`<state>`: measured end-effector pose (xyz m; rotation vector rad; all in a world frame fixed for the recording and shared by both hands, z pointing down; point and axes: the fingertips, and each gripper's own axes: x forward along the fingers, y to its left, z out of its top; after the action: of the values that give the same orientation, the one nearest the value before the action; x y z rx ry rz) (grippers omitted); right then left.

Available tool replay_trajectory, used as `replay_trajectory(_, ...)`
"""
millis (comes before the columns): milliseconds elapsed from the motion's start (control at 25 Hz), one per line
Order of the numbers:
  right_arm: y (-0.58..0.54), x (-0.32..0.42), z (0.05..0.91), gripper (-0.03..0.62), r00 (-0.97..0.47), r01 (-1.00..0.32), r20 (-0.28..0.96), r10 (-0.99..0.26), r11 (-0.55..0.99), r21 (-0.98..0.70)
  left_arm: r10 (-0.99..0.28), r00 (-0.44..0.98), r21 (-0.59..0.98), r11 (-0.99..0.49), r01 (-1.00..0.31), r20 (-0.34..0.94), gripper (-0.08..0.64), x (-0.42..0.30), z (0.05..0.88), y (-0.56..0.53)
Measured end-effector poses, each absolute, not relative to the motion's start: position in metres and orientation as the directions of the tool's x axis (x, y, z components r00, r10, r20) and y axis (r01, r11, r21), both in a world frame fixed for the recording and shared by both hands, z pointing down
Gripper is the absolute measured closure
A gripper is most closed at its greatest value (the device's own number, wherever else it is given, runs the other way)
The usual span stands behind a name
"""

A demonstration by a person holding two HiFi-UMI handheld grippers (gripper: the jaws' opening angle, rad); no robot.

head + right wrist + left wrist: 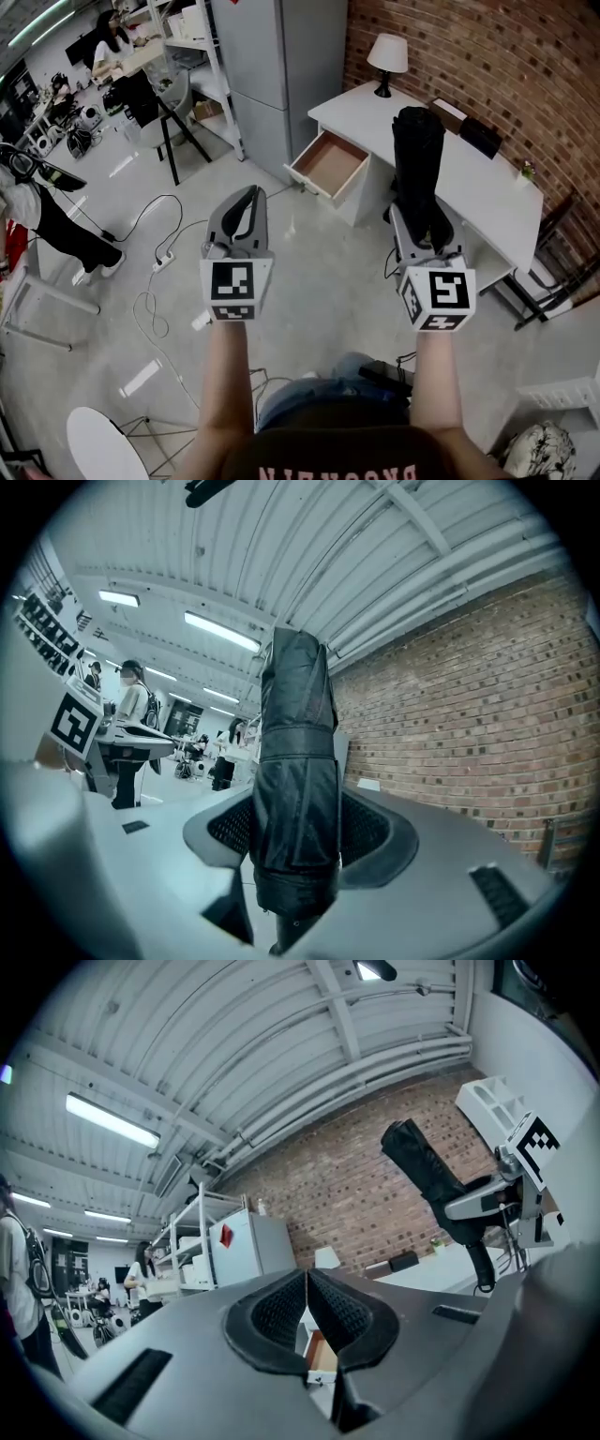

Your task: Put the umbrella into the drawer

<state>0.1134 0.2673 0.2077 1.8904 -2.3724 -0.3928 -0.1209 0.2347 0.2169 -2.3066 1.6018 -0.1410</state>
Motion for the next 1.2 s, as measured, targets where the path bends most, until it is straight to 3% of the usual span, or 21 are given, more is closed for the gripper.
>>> replay_trajectory(600, 0.215, 0.08, 0.214, 0.36, -0.262, -0.919, -0.028, -0.965, 0.241, 0.312, -0.937, 0.341, -0.265, -0.311, -0.913, -0.075, 0.561, -0.156, 0.236, 0.194)
replay_trajectory(1200, 0.089, 0.11, 0.221, 0.36, -0.32, -0.904, -0.02, -0.947, 0.299, 0.306, -0.951, 0.305, -0.326, -0.271, -0.906, -0.058, 0.561, -0.116, 0.228, 0.081)
